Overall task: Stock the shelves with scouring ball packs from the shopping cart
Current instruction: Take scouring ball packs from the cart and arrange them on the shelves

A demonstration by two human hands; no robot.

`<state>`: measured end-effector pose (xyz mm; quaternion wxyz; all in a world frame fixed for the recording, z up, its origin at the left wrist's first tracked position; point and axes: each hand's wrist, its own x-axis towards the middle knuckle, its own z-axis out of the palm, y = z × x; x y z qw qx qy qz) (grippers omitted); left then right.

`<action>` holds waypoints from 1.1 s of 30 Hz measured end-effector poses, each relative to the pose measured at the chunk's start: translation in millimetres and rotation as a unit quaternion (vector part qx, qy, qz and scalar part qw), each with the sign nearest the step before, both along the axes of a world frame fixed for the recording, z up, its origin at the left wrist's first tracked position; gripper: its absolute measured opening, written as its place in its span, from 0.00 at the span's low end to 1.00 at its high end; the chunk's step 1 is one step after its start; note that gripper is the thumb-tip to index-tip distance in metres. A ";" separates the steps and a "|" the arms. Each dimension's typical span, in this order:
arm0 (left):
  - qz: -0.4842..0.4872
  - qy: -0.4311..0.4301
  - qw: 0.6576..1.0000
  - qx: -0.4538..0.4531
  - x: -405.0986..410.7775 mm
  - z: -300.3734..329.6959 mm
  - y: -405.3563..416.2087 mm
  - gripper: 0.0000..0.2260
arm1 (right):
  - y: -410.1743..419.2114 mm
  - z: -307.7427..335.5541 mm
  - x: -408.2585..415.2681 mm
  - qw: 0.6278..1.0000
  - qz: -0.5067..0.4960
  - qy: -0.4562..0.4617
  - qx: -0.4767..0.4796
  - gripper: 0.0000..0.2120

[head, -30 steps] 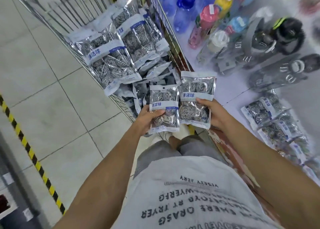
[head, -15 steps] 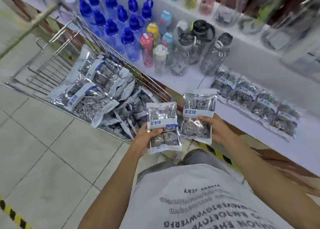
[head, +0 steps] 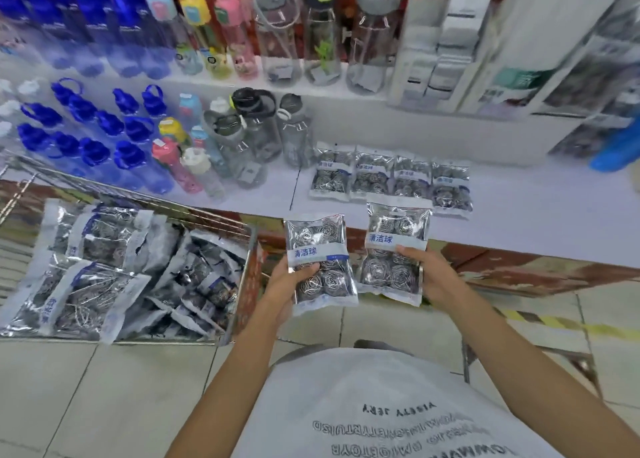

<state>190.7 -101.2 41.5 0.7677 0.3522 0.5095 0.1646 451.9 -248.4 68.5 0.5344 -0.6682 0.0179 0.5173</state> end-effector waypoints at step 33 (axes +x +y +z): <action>-0.080 0.046 0.994 -0.053 374.9 -28.4 -124.3 0.27 | -162.4 -46.9 326.5 0.992 -0.108 -0.006 -0.064 0.23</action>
